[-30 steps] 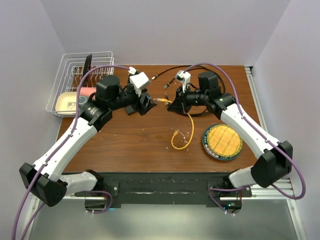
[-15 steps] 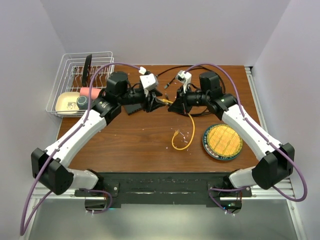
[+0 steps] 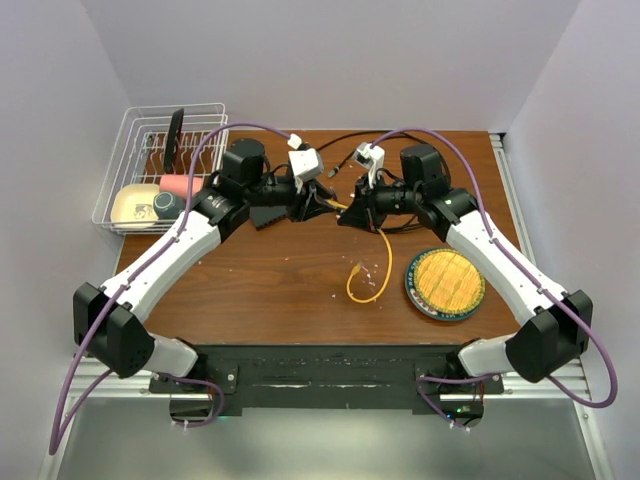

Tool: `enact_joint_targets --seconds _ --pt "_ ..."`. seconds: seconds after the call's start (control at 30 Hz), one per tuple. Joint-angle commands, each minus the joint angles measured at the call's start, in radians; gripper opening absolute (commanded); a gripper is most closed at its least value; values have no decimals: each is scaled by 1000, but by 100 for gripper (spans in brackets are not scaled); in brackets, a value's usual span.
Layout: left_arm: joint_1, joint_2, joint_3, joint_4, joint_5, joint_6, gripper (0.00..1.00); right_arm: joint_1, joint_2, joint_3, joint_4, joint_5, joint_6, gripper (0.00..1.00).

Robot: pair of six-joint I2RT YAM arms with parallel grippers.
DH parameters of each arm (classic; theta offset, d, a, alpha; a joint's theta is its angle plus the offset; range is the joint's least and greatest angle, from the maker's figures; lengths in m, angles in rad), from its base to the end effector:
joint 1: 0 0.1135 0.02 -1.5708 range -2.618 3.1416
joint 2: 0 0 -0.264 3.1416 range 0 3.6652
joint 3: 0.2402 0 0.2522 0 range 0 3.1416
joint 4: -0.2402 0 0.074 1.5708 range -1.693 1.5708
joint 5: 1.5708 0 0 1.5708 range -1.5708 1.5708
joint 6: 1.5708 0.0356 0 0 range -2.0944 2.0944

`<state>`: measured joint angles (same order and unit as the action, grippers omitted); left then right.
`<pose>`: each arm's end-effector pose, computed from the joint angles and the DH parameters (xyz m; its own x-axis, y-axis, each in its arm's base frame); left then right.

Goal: Insert the plug into the switch port

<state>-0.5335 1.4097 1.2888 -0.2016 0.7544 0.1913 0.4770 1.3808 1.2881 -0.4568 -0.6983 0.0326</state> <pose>0.2656 -0.1852 0.3724 -0.0911 0.2147 -0.9724 0.9648 0.2610 -0.0328 0.2613 0.1608 0.3569 -0.4911 -0.2257 -0.8414 -0.8231 0.4363 0.3634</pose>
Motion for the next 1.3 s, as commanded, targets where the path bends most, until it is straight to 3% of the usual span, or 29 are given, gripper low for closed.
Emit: enact_joint_targets --seconds 0.0,0.1,0.2,0.23,0.37,0.47,0.5,0.63,0.97,1.27 --pt "-3 -2 35 -16 13 42 41 0 -34 50 -11 -4 -11 0" --pt "-3 5 33 -16 11 43 38 0 -35 54 -14 -4 -17 0" --pt "-3 11 38 -19 16 42 14 0 -37 54 -19 6 -17 0" --pt "-3 14 44 -24 19 43 0 0 -39 54 -20 6 -17 0" --pt "-3 21 66 -87 8 56 0 2 -39 76 -26 31 -16 0" --pt "-3 26 95 -151 -1 76 0 2 -37 118 -46 43 -25 30" --pt "-3 29 102 -166 -3 80 0 0 -35 129 -55 45 -25 47" --pt "-3 32 150 -235 -3 105 0 0 -31 178 -66 57 -28 63" --pt "-3 49 207 -308 31 105 0 2 14 218 -95 -26 -74 64" --pt "-3 95 268 -360 75 97 0 6 34 224 -123 -83 -91 52"
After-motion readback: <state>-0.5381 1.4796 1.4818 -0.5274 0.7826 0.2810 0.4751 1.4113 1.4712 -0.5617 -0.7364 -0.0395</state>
